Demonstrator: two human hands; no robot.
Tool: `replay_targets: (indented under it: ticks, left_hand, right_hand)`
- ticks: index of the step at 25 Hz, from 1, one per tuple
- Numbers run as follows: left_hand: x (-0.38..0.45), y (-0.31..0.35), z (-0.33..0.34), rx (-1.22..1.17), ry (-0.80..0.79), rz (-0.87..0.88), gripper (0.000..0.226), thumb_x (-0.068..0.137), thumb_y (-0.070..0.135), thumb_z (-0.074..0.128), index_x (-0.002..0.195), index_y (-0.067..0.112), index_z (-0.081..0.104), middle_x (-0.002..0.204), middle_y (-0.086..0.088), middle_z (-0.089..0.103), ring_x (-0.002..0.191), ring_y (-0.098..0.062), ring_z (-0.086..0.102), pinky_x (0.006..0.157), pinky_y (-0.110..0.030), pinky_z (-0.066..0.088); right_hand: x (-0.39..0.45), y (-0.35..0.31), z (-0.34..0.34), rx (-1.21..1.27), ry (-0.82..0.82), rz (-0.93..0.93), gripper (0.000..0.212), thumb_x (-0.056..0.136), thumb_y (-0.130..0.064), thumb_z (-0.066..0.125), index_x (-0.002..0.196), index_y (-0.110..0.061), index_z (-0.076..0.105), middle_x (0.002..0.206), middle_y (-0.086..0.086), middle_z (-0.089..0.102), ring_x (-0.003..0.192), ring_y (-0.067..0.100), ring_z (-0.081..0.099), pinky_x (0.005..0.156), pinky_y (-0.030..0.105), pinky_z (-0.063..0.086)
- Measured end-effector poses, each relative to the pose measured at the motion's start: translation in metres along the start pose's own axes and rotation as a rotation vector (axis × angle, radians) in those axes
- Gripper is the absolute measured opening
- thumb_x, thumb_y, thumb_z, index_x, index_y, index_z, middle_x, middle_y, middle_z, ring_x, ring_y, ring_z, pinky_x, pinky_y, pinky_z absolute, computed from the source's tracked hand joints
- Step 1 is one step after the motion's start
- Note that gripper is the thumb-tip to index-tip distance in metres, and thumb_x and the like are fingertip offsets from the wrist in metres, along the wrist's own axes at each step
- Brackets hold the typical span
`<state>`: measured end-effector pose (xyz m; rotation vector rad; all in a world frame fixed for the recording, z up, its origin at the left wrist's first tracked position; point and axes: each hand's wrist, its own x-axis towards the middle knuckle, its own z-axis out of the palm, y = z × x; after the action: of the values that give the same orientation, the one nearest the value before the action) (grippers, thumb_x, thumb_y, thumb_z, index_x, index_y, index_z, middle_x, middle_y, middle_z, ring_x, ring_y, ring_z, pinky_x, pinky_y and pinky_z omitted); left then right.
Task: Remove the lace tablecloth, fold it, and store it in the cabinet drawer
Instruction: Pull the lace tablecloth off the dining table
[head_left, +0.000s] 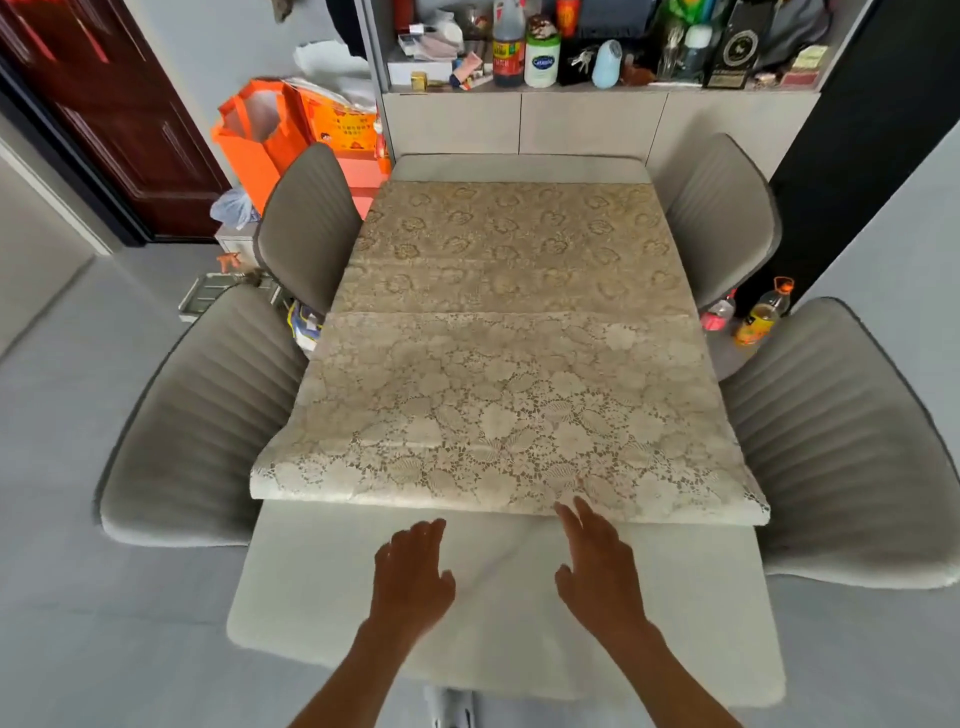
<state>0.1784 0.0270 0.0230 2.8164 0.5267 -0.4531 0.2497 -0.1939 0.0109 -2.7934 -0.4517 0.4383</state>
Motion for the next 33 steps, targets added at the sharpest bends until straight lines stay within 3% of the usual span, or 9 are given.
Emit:
replay_targets:
  ticks: [4, 6, 8, 12, 16, 20, 24, 30, 33]
  left_hand:
    - [0.096, -0.016, 0.023, 0.230, -0.028, -0.006, 0.091, 0.086, 0.026, 0.051, 0.153, 0.027, -0.011, 0.162, -0.005, -0.010, 0.148, -0.036, 0.006, 0.115, -0.056, 0.015]
    - [0.135, -0.027, 0.028, 0.212, 0.080, 0.036, 0.078, 0.085, 0.030, 0.055, 0.154, 0.024, 0.018, 0.160, -0.015, 0.016, 0.139, -0.046, 0.030, 0.104, -0.061, 0.035]
    - [0.154, -0.034, 0.028, 0.119, 0.205, 0.117, 0.041, 0.080, 0.024, 0.071, 0.120, 0.014, 0.067, 0.128, -0.019, 0.061, 0.106, -0.045, 0.062, 0.068, -0.056, 0.059]
    - [0.162, -0.017, 0.009, -0.346, 0.207, -0.135, 0.013, 0.090, 0.015, 0.061, 0.100, 0.022, 0.063, 0.089, -0.004, 0.070, 0.078, -0.032, 0.068, 0.060, -0.038, 0.053]
    - [0.130, 0.018, -0.017, -0.805, 0.222, -0.245, 0.027, 0.099, 0.016, 0.047, 0.121, 0.025, 0.060, 0.083, 0.006, 0.067, 0.071, -0.018, 0.062, 0.066, -0.032, 0.047]
    - [0.041, 0.048, -0.021, -1.208, 0.148, -0.169, 0.028, 0.100, 0.003, 0.042, 0.102, 0.017, 0.067, 0.058, 0.006, 0.059, 0.050, -0.008, 0.052, 0.048, -0.019, 0.042]
    - [-0.076, 0.058, 0.002, -1.159, 0.091, -0.167, 0.041, 0.099, 0.006, 0.041, 0.076, 0.030, 0.065, 0.061, 0.003, 0.061, 0.058, -0.009, 0.056, 0.057, -0.022, 0.044]
    - [-0.202, 0.036, 0.011, -0.813, -0.595, -0.203, 0.043, 0.086, 0.010, 0.052, 0.049, 0.029, 0.064, 0.047, 0.014, 0.053, 0.044, -0.002, 0.045, 0.047, -0.017, 0.034]
    - [-0.231, 0.038, 0.015, -0.853, -0.545, -0.239, 0.040, 0.091, 0.009, 0.049, 0.055, 0.022, 0.059, 0.051, 0.007, 0.052, 0.044, -0.005, 0.044, 0.051, -0.021, 0.033]
  right_hand:
    - [0.074, 0.014, 0.031, -0.253, 0.018, 0.140, 0.090, 0.086, -0.009, 0.054, 0.156, -0.024, -0.001, 0.164, 0.009, -0.006, 0.148, 0.041, 0.017, 0.109, 0.055, 0.033]
    - [0.109, 0.026, 0.033, -0.350, -0.035, 0.199, 0.077, 0.092, -0.018, 0.049, 0.156, -0.021, 0.006, 0.165, 0.010, 0.004, 0.143, 0.040, 0.028, 0.105, 0.051, 0.039]
    - [0.129, 0.034, 0.029, -0.340, -0.036, 0.230, 0.052, 0.094, -0.023, 0.046, 0.145, -0.019, 0.035, 0.152, 0.007, 0.038, 0.121, 0.031, 0.054, 0.087, 0.040, 0.054]
    - [0.136, 0.026, 0.014, 0.222, 0.168, 0.377, 0.030, 0.090, -0.008, 0.051, 0.114, -0.022, 0.063, 0.102, -0.001, 0.071, 0.087, 0.022, 0.067, 0.069, 0.031, 0.049]
    - [0.117, 0.005, -0.010, 0.954, 0.186, 0.571, 0.032, 0.090, -0.001, 0.046, 0.101, -0.025, 0.065, 0.081, 0.000, 0.069, 0.069, 0.019, 0.058, 0.063, 0.032, 0.046]
    - [0.032, -0.004, -0.014, 1.445, 0.023, 0.716, 0.019, 0.093, -0.017, 0.054, 0.094, -0.034, 0.064, 0.066, -0.002, 0.067, 0.062, 0.019, 0.057, 0.056, 0.027, 0.044]
    - [-0.078, 0.012, -0.001, 1.294, -0.114, 0.710, 0.018, 0.090, -0.015, 0.056, 0.083, -0.020, 0.072, 0.078, -0.003, 0.072, 0.073, 0.015, 0.066, 0.061, 0.026, 0.047]
    - [-0.210, 0.061, -0.009, 0.759, -0.632, 0.451, 0.014, 0.082, -0.006, 0.058, 0.073, -0.010, 0.069, 0.073, 0.000, 0.063, 0.065, 0.012, 0.053, 0.061, 0.025, 0.041]
    - [-0.239, 0.050, -0.013, 0.860, -0.476, 0.460, 0.015, 0.082, -0.011, 0.058, 0.075, -0.008, 0.071, 0.075, 0.004, 0.070, 0.068, 0.014, 0.061, 0.065, 0.025, 0.043]
